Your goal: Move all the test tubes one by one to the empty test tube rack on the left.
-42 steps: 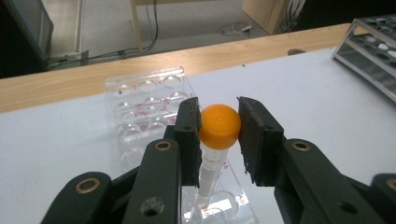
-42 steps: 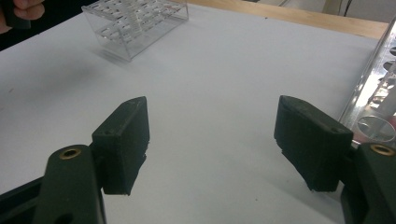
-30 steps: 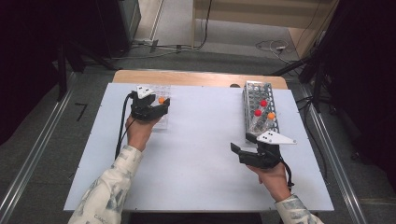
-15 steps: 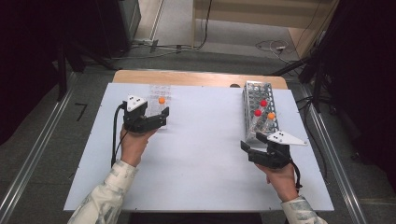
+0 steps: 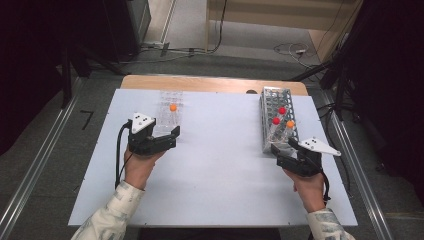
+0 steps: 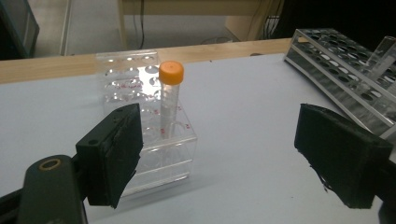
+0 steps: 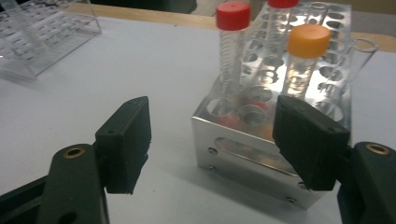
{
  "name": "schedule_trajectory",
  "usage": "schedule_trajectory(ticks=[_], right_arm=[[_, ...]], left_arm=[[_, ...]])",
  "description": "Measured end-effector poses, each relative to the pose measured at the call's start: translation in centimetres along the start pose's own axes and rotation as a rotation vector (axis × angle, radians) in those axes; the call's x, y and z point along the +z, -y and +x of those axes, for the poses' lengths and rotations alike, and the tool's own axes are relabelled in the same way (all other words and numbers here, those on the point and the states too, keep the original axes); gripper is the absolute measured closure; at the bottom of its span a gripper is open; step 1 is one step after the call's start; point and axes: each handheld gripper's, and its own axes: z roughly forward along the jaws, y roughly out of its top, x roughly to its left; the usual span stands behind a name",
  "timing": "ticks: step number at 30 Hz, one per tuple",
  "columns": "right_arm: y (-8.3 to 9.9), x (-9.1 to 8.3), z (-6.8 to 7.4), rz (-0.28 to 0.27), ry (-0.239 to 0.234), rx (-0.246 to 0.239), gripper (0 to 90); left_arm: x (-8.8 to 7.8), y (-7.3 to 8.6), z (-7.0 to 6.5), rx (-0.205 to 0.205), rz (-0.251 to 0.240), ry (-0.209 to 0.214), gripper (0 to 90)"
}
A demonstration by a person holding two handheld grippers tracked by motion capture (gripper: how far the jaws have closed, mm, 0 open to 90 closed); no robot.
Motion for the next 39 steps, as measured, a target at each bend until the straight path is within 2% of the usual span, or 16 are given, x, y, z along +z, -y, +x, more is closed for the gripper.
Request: schedule_trajectory(ticks=[1,3,4,7,12,14,16,23,28,39], right_arm=[[0.0,0.1,-0.1,-0.005,0.012,-0.001,27.2],[-0.1,0.3,-0.4,-0.01,0.036,0.0,27.9],[-0.1,0.4,-0.6,-0.013,0.053,-0.001,28.5],[-0.3,0.9,-1.2,-0.022,0.076,0.028,30.3],[-0.5,2.1,-2.2,-0.032,0.127,0.041,35.7],[-0.5,2.3,-2.3,-0.028,0.13,0.047,36.4],[-0.5,2.8,-2.6,-0.031,0.141,0.053,41.2],[-0.5,3.3,-2.9,-0.044,0.164,0.046,50.5],[-0.7,4.2,-3.2,-0.044,0.187,0.04,57.7],[-0.7,4.6,-3.4,-0.045,0.195,0.031,68.3]], left_arm=[[-0.1,0.0,-0.1,-0.004,0.003,0.016,15.7],[-0.1,-0.1,-0.2,-0.038,0.011,0.063,15.7],[-0.1,-0.1,-0.3,-0.042,0.01,0.069,15.7],[0.0,-0.1,-0.4,-0.028,0.01,0.064,15.7],[0.0,-0.1,-0.1,-0.029,0.01,0.046,14.2],[0.0,-0.1,0.0,-0.03,0.01,0.041,13.2],[0.0,-0.1,0.0,-0.023,0.009,0.029,11.5],[0.1,0.0,-0.2,-0.006,0.013,0.013,10.8],[0.1,0.0,-0.2,-0.006,0.012,0.016,10.9],[0.2,0.1,-0.2,-0.007,0.016,0.02,10.9]])
